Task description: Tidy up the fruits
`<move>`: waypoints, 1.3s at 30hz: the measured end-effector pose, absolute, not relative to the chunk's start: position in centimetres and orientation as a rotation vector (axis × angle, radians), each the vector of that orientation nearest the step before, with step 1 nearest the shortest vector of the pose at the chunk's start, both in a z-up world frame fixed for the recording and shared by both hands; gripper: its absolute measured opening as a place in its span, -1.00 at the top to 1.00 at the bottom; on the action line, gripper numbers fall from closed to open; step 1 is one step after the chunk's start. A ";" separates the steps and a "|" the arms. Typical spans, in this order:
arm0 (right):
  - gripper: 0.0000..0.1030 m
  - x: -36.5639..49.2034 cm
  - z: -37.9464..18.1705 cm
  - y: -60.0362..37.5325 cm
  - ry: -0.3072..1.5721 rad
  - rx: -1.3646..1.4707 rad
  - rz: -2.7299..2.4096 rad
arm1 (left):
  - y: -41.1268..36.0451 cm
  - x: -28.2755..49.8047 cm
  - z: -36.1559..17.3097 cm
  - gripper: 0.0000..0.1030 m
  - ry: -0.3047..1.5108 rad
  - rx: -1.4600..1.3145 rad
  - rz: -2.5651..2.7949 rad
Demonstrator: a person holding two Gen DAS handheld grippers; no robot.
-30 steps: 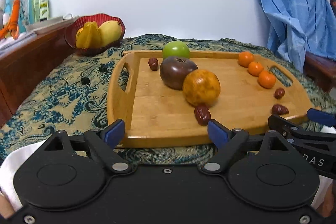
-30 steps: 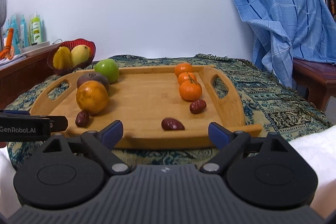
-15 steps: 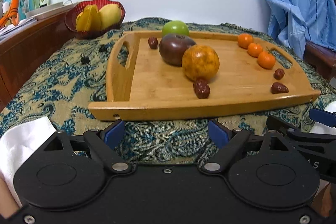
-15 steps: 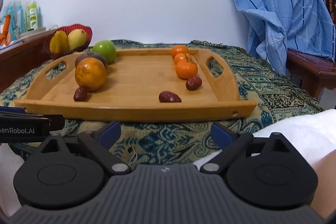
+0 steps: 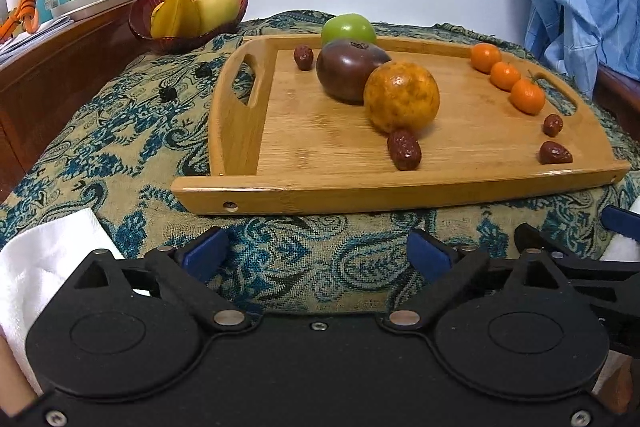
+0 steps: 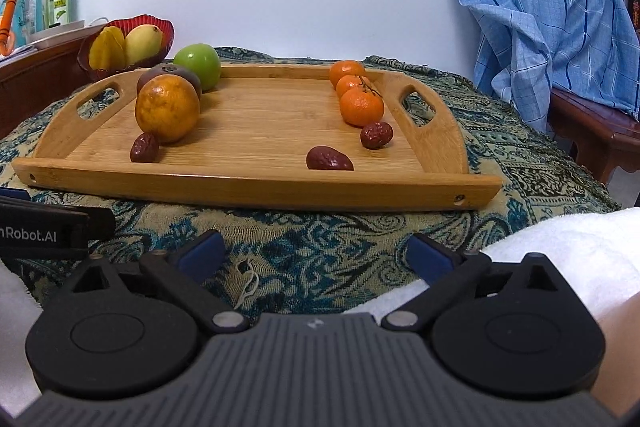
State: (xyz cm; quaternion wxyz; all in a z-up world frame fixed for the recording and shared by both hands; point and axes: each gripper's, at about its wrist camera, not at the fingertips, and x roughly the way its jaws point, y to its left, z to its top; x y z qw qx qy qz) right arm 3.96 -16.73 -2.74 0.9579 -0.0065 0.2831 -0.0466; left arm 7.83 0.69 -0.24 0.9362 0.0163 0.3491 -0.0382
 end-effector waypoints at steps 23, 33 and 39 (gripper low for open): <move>-1.00 4.7 -2.9 -17.1 0.607 -0.013 -0.073 | 0.7 8.4 -0.6 -1.00 0.725 0.050 -0.074; -1.00 4.8 -2.9 -17.2 0.614 -0.014 -0.070 | 0.7 8.6 -0.7 -1.00 0.732 0.046 -0.074; -1.00 4.8 -2.9 -17.1 0.615 -0.014 -0.070 | 0.7 8.5 -0.7 -1.00 0.730 0.044 -0.074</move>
